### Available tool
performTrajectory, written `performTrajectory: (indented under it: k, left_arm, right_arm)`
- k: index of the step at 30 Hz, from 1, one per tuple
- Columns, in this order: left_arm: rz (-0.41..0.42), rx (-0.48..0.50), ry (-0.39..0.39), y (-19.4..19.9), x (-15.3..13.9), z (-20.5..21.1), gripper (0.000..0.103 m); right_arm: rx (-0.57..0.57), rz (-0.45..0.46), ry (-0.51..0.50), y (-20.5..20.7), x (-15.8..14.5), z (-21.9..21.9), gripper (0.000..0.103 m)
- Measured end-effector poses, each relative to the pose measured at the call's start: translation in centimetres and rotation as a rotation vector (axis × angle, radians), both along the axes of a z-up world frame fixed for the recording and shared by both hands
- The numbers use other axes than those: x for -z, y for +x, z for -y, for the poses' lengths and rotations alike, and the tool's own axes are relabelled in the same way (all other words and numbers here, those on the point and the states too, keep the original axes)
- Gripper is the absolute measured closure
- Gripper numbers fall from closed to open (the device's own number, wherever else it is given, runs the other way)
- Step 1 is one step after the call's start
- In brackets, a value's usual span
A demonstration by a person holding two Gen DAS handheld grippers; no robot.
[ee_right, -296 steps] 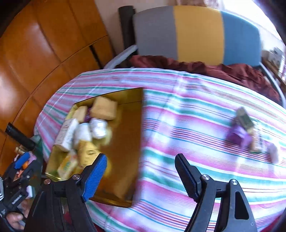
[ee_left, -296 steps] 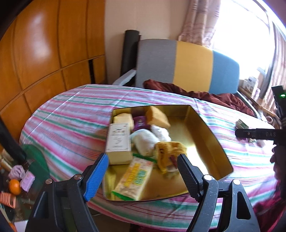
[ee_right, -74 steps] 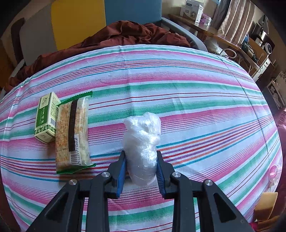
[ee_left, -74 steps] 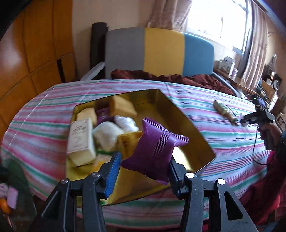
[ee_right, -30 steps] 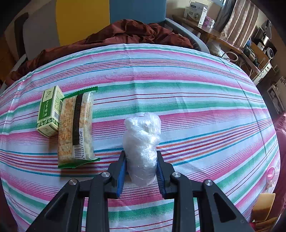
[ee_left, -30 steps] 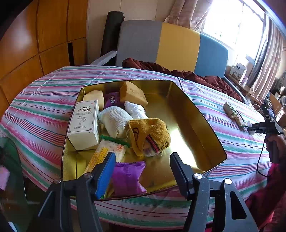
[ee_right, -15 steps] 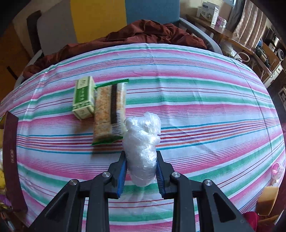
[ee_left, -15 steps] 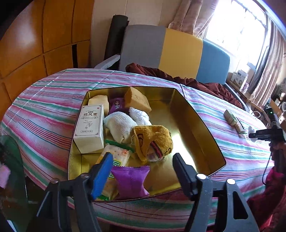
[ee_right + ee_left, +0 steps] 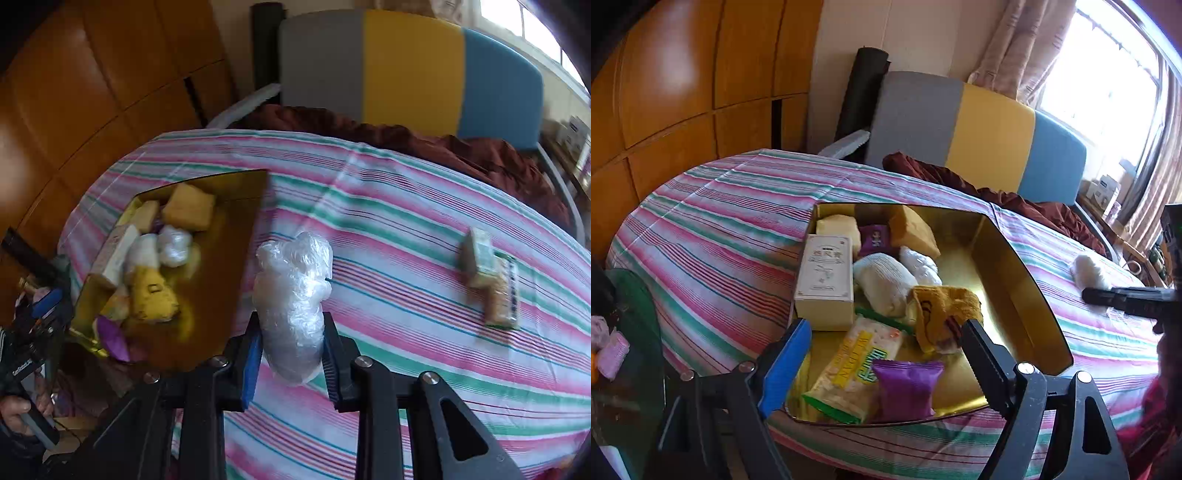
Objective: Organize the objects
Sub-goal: 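Lower the clear plastic bag into the gold box and open the right gripper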
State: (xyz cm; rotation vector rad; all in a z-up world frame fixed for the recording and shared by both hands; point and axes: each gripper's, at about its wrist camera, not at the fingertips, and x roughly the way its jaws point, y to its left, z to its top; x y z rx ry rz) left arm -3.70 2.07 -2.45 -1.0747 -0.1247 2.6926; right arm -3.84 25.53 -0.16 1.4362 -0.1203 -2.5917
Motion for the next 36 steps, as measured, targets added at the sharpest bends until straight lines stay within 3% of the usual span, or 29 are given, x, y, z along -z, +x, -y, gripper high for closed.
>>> performTrajectory:
  k: [7,15,19,20,22,26,36]
  left_arm:
    - [0.008,-0.038,0.01,0.0,0.5,1.9,0.018]
    - [0.01,-0.033,0.02,0.2,1.0,2.2,0.016]
    - [0.012,-0.033,0.02,0.3,1.1,2.2,0.016]
    - [0.01,-0.034,0.021,0.3,1.1,2.3,0.015]
    - [0.006,-0.035,0.02,0.3,1.0,2.2,0.015]
    - [0.002,-0.033,0.015,0.4,0.9,2.1,0.014]
    - [-0.025,-0.004,-0.038,0.9,-0.1,0.4,0.013]
  right_arm:
    - [-0.209,0.072,0.026,-0.4,3.2,9.3,0.074]
    - [-0.341,0.156,0.066,-1.0,6.9,14.3,0.074]
    - [-0.343,0.161,0.03,-1.4,7.3,14.8,0.069]
    - [-0.348,0.165,0.008,-1.3,7.3,14.7,0.06]
    - [-0.344,0.171,-0.032,-1.1,7.2,14.2,0.052]
    - [-0.328,0.139,-0.07,-0.1,6.0,13.2,0.048]
    - [-0.244,0.043,-0.083,1.3,2.8,9.7,0.048]
